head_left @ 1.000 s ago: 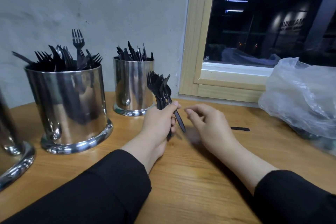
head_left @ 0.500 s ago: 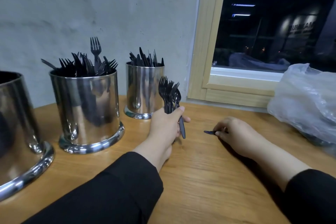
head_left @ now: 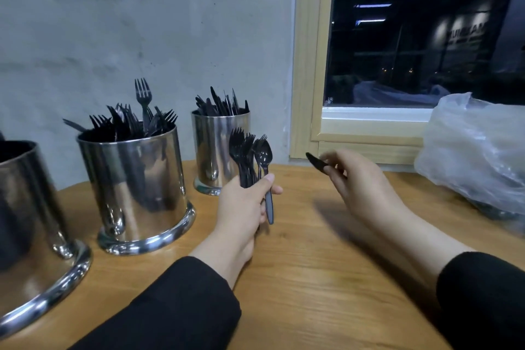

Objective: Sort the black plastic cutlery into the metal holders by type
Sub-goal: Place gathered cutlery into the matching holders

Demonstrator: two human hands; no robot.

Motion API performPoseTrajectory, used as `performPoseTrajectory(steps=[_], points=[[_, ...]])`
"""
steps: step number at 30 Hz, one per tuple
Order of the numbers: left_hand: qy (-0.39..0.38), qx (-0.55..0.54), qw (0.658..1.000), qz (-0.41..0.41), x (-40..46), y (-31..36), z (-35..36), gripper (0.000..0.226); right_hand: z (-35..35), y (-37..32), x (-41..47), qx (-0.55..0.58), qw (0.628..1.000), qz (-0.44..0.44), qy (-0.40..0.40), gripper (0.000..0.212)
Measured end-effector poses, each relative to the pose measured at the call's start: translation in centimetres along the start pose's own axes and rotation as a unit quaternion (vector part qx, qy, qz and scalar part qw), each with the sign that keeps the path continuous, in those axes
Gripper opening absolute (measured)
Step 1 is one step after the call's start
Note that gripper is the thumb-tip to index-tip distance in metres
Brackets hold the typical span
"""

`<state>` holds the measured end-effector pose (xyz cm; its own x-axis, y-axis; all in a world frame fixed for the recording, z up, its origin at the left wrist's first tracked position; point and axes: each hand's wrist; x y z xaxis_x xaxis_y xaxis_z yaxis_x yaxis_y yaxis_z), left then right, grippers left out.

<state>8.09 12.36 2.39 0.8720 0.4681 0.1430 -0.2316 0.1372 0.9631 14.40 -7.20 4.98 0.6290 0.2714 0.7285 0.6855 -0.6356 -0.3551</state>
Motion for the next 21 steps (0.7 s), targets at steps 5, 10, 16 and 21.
performPoseTrajectory(steps=[5, 10, 16, 21], points=[[0.031, 0.001, 0.999, 0.02, -1.1, 1.0, -1.9, 0.024, 0.7, -3.5, 2.3, 0.11, 0.993, 0.023, 0.036, 0.04], [0.065, -0.007, 0.997, 0.048, -1.0, 2.5, -3.7, 0.019, 1.4, -7.9, 7.0, 0.288, 0.953, 0.066, 0.061, 0.05], [0.094, 0.005, 0.992, 0.086, -0.2, 3.6, -5.2, 0.01, 2.6, -11.4, 14.6, 0.344, 0.935, 0.032, 0.081, 0.044], [0.097, 0.024, 0.991, 0.087, 0.3, 4.0, -5.7, 0.023, 4.4, -11.7, 19.7, 0.302, 0.943, 0.016, 0.14, 0.035]])
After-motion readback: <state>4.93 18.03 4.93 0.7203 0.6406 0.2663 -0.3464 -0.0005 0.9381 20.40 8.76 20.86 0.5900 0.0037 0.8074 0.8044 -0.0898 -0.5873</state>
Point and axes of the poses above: each hand's wrist, its own x-axis towards the middle knuckle, its own z-axis out of the palm, y = z × x, and after that the axes turned 4 degrees about y, right-handed
